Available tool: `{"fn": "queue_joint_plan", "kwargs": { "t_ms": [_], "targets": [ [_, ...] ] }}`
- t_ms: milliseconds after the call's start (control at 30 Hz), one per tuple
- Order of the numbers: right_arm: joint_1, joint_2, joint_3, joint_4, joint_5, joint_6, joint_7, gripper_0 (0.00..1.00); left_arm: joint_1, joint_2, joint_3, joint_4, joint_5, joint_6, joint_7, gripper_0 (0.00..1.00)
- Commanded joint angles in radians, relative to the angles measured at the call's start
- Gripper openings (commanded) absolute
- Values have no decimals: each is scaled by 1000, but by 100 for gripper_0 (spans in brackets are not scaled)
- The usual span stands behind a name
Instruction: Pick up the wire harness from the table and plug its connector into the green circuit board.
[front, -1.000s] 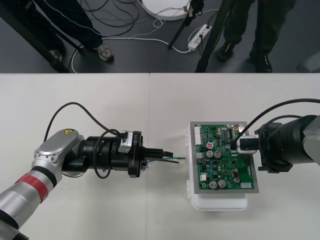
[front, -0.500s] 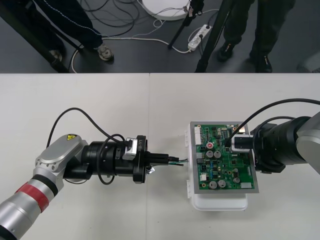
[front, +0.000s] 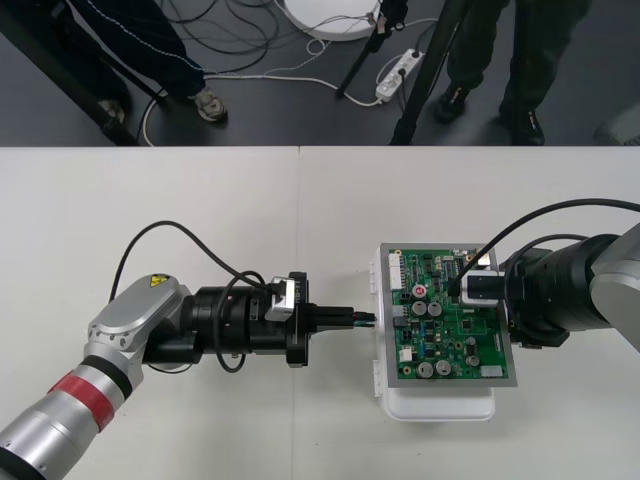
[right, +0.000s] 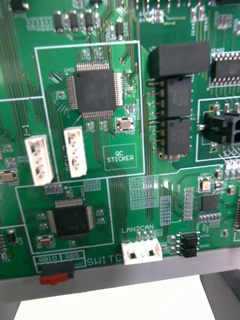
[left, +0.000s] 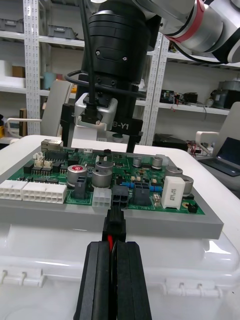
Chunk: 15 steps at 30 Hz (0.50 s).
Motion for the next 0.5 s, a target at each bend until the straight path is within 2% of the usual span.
{"fn": "queue_joint_plan", "kwargs": {
  "t_ms": [33,500],
  "targets": [
    [-1,12,21,-17,-2,-13,25,100,7,-42,-21,-34,-13,57,-16,0],
    [-1,10,21,-17,-18,-18,78,100,-2,-49,-52,-34,-12,69,-11,0]
  ]
}}
